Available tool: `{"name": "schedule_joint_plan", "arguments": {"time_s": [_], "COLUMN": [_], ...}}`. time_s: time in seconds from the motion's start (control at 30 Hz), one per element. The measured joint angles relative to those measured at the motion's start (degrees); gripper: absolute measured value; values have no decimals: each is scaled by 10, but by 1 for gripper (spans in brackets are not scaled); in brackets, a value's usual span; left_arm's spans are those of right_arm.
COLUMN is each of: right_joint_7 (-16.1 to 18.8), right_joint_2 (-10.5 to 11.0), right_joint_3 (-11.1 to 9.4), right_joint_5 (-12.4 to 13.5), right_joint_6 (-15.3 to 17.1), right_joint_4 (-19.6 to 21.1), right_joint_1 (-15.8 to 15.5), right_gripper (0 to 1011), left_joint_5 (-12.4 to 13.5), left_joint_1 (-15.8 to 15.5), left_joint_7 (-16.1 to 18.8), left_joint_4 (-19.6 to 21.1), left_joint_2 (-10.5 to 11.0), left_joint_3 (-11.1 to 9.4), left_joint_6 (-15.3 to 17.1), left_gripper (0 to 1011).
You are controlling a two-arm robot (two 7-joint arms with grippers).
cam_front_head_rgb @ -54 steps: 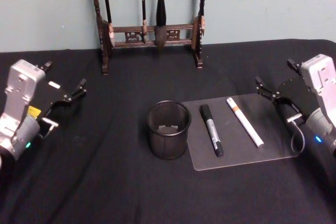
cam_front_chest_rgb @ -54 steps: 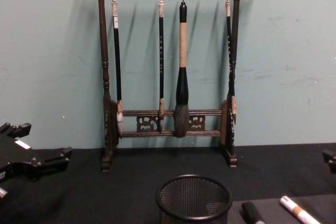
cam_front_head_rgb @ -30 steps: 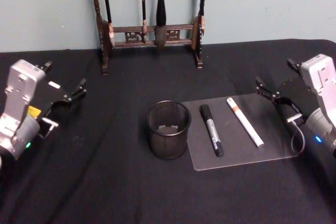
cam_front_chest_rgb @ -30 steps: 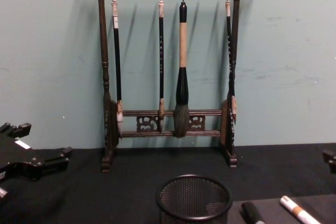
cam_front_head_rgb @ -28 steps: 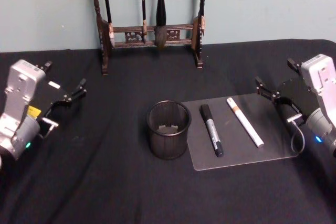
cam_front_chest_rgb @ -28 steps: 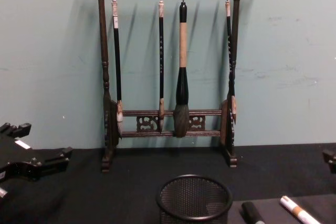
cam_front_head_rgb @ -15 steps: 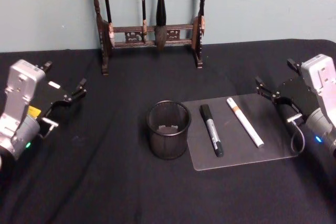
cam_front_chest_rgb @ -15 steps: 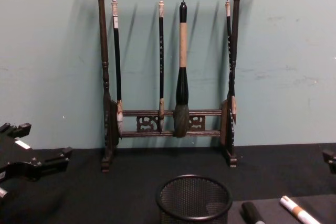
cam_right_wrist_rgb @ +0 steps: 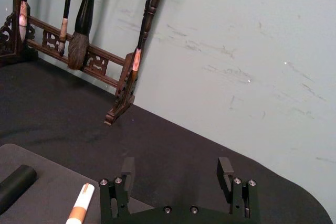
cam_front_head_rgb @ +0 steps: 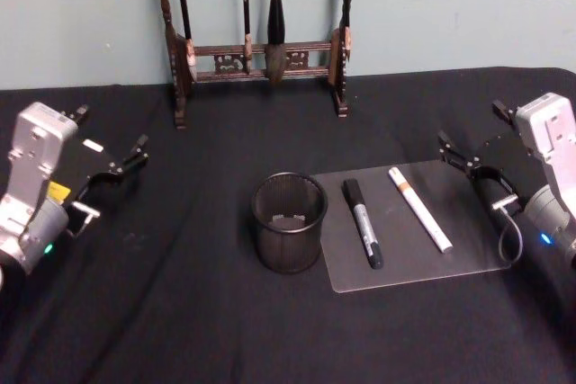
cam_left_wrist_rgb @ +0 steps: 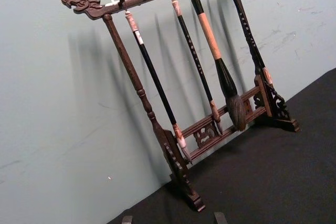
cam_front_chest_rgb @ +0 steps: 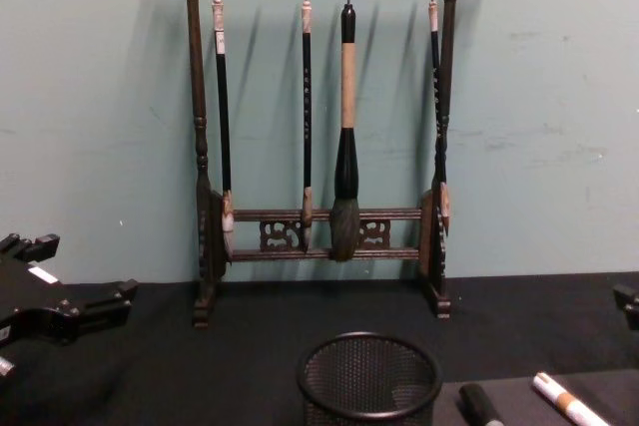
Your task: Pick up the water-based marker from the table and place it into the pen holder.
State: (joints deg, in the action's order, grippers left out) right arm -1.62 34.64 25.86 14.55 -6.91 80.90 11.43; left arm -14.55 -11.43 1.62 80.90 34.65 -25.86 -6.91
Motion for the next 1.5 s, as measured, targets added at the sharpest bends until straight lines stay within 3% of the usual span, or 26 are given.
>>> {"name": "schedule_joint_plan", "arguments": {"time_s": [0.3,0.47,0.67,0.9,0.97,1.27,1.5], "right_joint_7": [0,18,56,99,116,145,157], "right_joint_2": [0,-1,-2,-4,-10,-31,-51], "right_joint_3": [0,-11,-27,-36,-36,-26,-16], "right_joint_5": [0,10,44,77,87,91,77], "right_joint_6": [0,12,51,113,143,198,235], "right_joint_4": [0,3,20,40,43,30,4], "right_joint_1": [0,-5,-7,-4,3,25,47], "right_gripper": [1000,1000,1000,1000,1000,1000,1000], "left_joint_5": [0,0,0,0,0,0,0], "left_joint_1": [0,0,0,0,0,0,0], "left_joint_7": [0,0,0,0,0,0,0], "left_joint_4": [0,0,0,0,0,0,0], "left_joint_2": [0,0,0,0,0,0,0], "left_joint_3": [0,0,0,0,0,0,0], "left_joint_6": [0,0,0,0,0,0,0], "left_gripper": [1001,1001,1001,1001,1001,1001,1001]}}
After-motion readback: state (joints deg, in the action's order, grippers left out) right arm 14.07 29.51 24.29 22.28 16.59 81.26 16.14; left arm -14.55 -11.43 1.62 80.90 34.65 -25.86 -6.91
